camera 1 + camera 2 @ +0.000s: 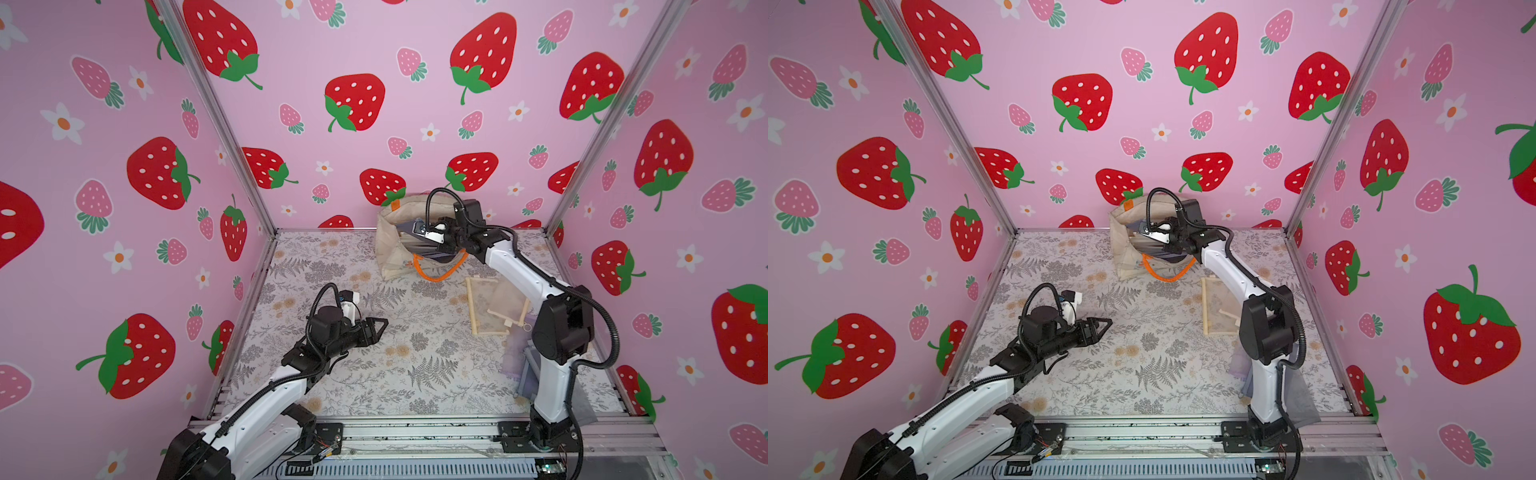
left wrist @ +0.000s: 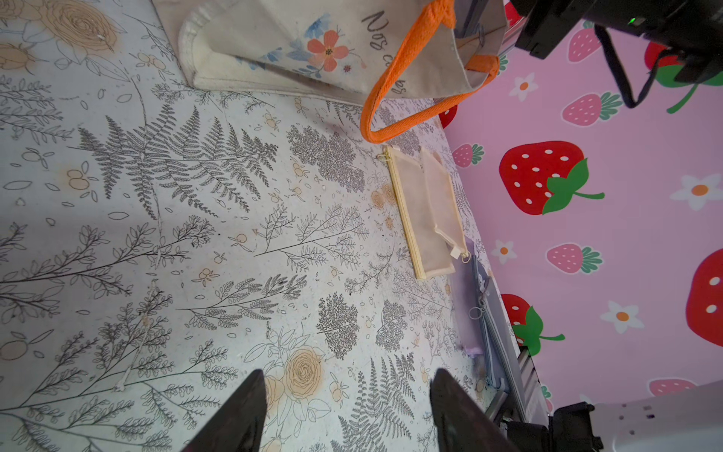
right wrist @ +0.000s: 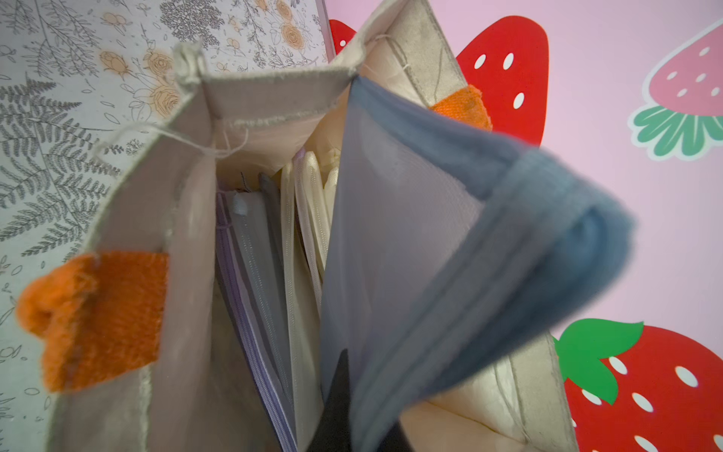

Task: Put the pencil pouch into the canvas bag
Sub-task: Place the pencil pouch in the canvas bag.

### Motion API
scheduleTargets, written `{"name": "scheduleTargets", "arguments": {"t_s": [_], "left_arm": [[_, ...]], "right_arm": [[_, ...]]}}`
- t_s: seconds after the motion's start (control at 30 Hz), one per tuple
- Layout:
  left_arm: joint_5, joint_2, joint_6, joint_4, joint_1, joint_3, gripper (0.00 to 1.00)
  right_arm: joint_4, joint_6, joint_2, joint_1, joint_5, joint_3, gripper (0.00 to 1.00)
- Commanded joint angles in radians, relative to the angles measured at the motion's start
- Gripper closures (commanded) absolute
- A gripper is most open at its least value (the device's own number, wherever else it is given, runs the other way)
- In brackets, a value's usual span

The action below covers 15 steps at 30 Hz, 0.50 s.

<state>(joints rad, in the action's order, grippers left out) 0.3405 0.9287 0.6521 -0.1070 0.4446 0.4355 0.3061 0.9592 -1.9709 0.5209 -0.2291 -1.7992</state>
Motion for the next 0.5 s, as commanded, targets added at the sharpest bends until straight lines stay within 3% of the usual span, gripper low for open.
{"name": "scheduleTargets", "arguments": {"t_s": [0.0, 0.47], "left_arm": [[-0.008, 0.003, 0.004, -0.009, -0.004, -0.005, 0.32], [0.003, 0.035, 0.024, -0.045, -0.004, -0.008, 0.32]], "right_arm": [[0.063, 0.056, 0.047, -0.009, -0.067, 0.017, 1.00], [0.195, 0.059, -0.105, -0.007, 0.087, -0.179, 1.00]]}}
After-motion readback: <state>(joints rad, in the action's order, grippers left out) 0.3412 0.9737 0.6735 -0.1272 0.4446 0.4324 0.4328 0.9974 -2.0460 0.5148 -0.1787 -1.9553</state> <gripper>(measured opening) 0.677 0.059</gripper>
